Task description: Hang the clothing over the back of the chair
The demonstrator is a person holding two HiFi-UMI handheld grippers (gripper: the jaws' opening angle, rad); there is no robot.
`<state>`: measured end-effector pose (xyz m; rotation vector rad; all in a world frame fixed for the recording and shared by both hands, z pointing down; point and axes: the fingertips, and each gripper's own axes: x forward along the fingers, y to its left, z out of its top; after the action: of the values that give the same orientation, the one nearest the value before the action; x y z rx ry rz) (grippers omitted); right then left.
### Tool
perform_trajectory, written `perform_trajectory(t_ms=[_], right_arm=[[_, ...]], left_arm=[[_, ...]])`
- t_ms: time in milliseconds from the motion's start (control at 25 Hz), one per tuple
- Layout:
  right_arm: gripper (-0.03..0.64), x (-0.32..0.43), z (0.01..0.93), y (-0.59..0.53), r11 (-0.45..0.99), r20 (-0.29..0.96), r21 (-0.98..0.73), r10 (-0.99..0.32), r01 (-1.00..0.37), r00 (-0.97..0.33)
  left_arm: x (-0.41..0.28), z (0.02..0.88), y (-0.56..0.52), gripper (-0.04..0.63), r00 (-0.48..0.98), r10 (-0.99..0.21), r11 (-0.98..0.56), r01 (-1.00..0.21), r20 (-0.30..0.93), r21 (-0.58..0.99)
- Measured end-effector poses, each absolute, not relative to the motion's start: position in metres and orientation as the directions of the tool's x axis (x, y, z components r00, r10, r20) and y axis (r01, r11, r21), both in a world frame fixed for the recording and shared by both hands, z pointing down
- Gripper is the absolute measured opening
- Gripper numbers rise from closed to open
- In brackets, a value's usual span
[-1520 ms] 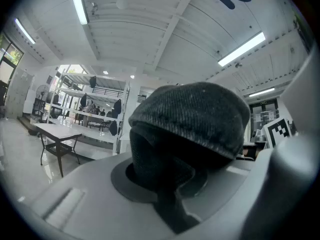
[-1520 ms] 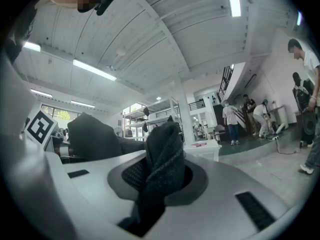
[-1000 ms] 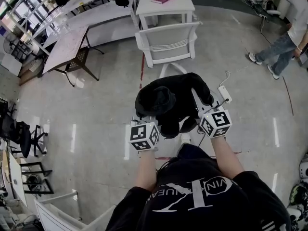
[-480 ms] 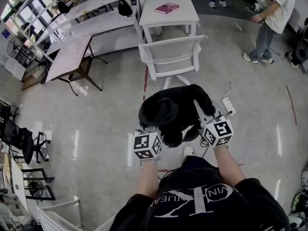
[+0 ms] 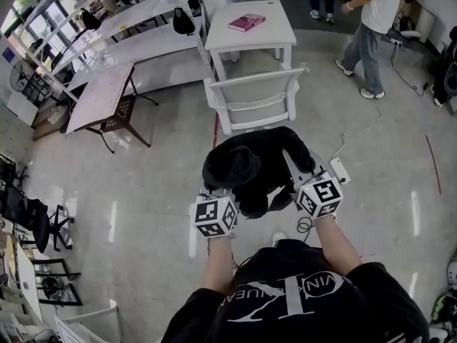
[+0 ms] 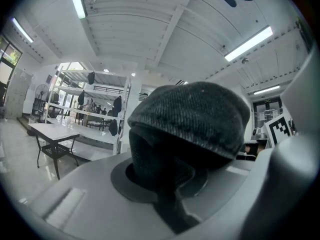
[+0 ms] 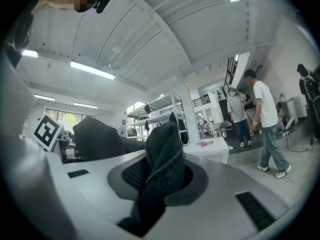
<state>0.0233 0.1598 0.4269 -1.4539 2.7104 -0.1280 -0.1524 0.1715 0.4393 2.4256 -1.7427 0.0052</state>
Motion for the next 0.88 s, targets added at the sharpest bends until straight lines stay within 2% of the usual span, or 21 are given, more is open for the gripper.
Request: perform_trajectory(t_ms=[880], right_arm=[[0.078,0.039,0.424,0.091,0.593,-0.025,-0.091,-0.805,-0.8,-0.593]], left_arm=[[-0.135,0.438,0.111,0.055,0.284,-0.955,-0.273,-0.954,0.083,0.125]])
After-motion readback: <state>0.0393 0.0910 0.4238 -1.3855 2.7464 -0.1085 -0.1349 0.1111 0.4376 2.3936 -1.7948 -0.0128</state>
